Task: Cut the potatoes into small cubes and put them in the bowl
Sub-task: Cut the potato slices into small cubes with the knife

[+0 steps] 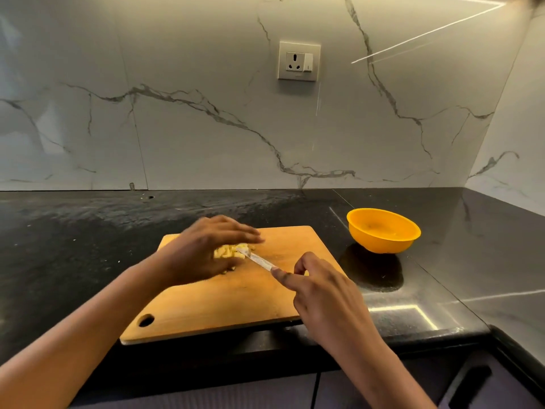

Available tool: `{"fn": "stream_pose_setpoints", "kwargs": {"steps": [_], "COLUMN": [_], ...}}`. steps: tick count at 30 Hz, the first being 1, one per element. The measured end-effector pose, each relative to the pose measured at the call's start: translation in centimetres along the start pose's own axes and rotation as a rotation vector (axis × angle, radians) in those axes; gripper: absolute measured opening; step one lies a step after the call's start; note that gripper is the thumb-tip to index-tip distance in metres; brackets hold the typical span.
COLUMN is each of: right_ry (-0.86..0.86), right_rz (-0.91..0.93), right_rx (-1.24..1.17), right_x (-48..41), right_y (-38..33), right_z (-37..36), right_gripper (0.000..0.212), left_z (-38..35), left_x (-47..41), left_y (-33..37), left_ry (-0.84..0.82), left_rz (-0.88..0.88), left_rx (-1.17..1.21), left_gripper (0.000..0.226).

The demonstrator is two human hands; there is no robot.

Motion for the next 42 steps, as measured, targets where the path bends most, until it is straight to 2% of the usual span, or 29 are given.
{"fn": "stream_pose_setpoints", "kwargs": {"steps": [2,6,8,11,14,16,18,20,24,26,32,37,42], "right_ry": [0.01,0.031,0.042,0.056,0.055,0.034,0.02,0.02,-0.001,0.01,-0.03,-0.107,-0.249], "right_rz": [0.011,0.003,-0.013,-0.084,-0.155,-0.199,-0.256,-0.313,-0.406,-0.441,-0.585,-0.626,-0.713], "right_rx": [-0.01,-0.033,-0.044,-0.04,-0.017,-0.009,-0.006,-0.009,-0.022,-0.014,0.056,0.055,0.084], "right_x": [0.2,0.7,0.8,0.7,0.6,0.4,0.5,0.4,0.0,-0.5,-1.9,-2.6,-3.5], "right_y": [0.1,0.7,1.3,2.4,3.0,3.4,4.0,4.7,5.9,6.5,8.0,8.1,8.2], "right_z": [0.3,1.1,1.2,0.8,0.3,0.2,0.0,-0.2,-0.3,-0.4,-1.2,-1.4,-2.0], "right_gripper": [0.065,0.063,0.063,0.062,0.055,0.05,0.049,0.047,0.045,0.044,0.042,0.043,0.041], "left_z": [-0.9,-0.6,-0.4,0.0,-0.8,-1.6,-1.9,-1.7,-0.7,-0.4,-0.7,-1.4,-1.6], "left_x": [-0.4,-0.2,0.4,1.2,1.3,1.3,1.5,1.7,2.1,2.5,3.7,3.9,4.2], "left_y": [-0.2,-1.3,-2.0,-2.1,-2.1,-2.3,-2.5,-2.5,-1.5,-1.1,-1.2,-2.2,-2.7], "left_ry": [-0.076,0.055,0.126,0.214,0.138,0.047,0.048,0.124,0.359,0.419,0.46,0.435,0.375], "left_rz": [-0.07,-0.088,-0.029,0.124,0.179,0.161,0.15,0.162,0.203,0.262,0.474,0.612,0.696], "left_rx": [-0.011,-0.011,-0.013,0.028,-0.043,-0.064,-0.05,-0.049,-0.108,-0.084,-0.008,-0.004,0.015], "left_gripper": [0.038,0.024,0.019,0.023,0.038,0.039,0.042,0.04,0.022,0.022,0.034,0.024,0.042]}}
Point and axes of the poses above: each hand's wrist, its own x-axis away from the middle knuckle, its own z-axis out of the back of the hand, y = z × x, the point moved 1 cm from there along -x, towards the middle knuckle, and after that the axes turned 6 degrees about -z, right-handed, at the moved point
